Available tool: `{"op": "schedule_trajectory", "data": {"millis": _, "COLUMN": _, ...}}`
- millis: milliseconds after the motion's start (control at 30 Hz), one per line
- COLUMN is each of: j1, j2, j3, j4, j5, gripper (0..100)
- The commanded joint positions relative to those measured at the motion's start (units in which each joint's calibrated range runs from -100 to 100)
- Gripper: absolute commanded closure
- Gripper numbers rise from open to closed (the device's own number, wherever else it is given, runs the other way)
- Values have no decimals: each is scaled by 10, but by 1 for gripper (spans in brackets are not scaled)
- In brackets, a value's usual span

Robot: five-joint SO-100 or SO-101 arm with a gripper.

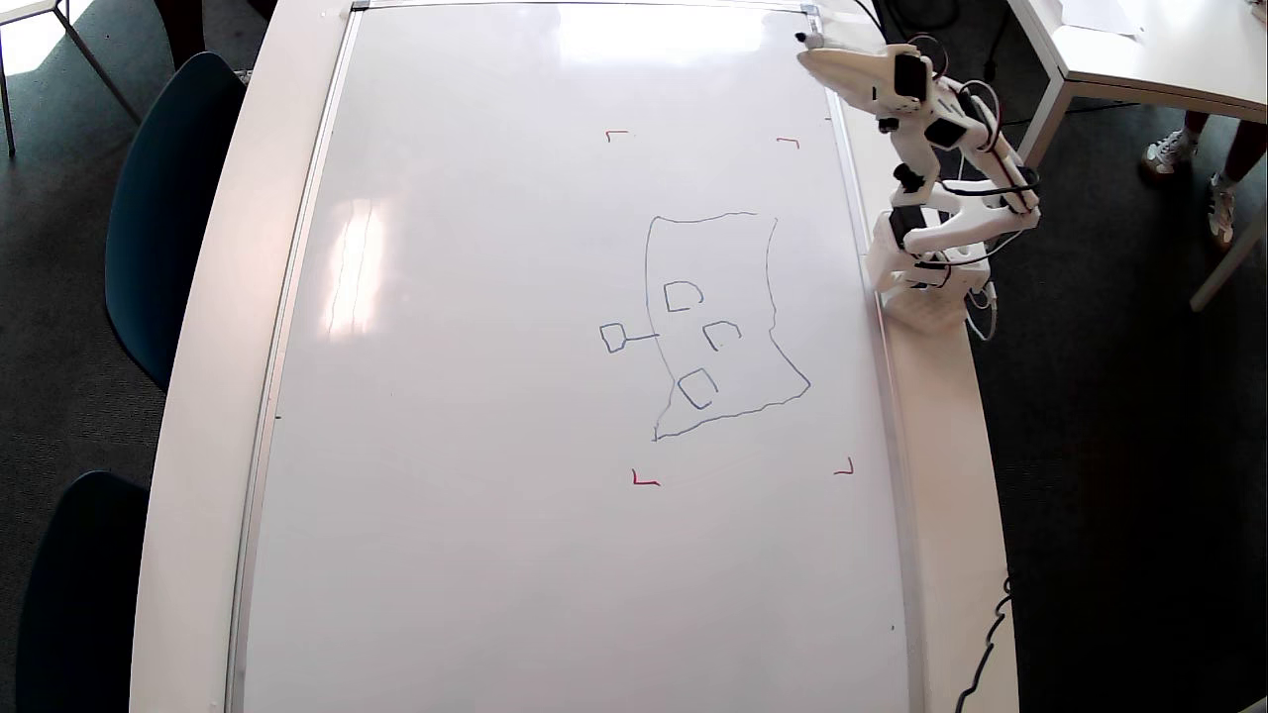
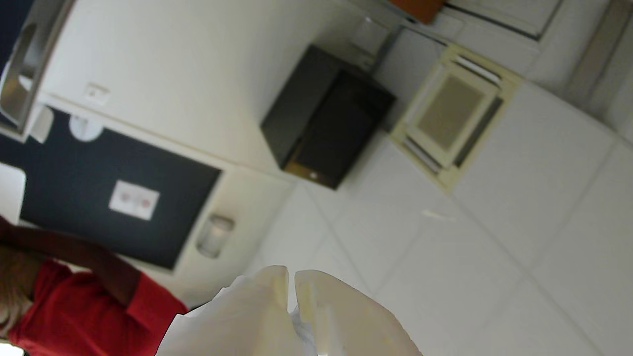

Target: Draw on a whiteboard a robot head using a pen attached to the gripper

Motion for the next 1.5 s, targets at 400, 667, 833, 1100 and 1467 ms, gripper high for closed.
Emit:
{"op": "schedule_trajectory", "data": {"millis": 400, "j1": -6, "j2": -236, "j3": 392, "j4": -683, "j5": -5, "gripper": 99}}
{"op": "schedule_trajectory", "data": {"millis": 667, "j1": -6, "j2": -235, "j3": 543, "j4": -1063, "j5": -57, "gripper": 99}}
{"op": "schedule_trajectory", "data": {"millis": 833, "j1": -6, "j2": -235, "j3": 543, "j4": -1125, "j5": -73, "gripper": 99}}
{"op": "schedule_trajectory", "data": {"millis": 1100, "j1": 0, "j2": -236, "j3": 543, "j4": -1186, "j5": -73, "gripper": 99}}
{"op": "schedule_trajectory", "data": {"millis": 1467, "j1": -3, "j2": -236, "j3": 543, "j4": -1186, "j5": -71, "gripper": 99}}
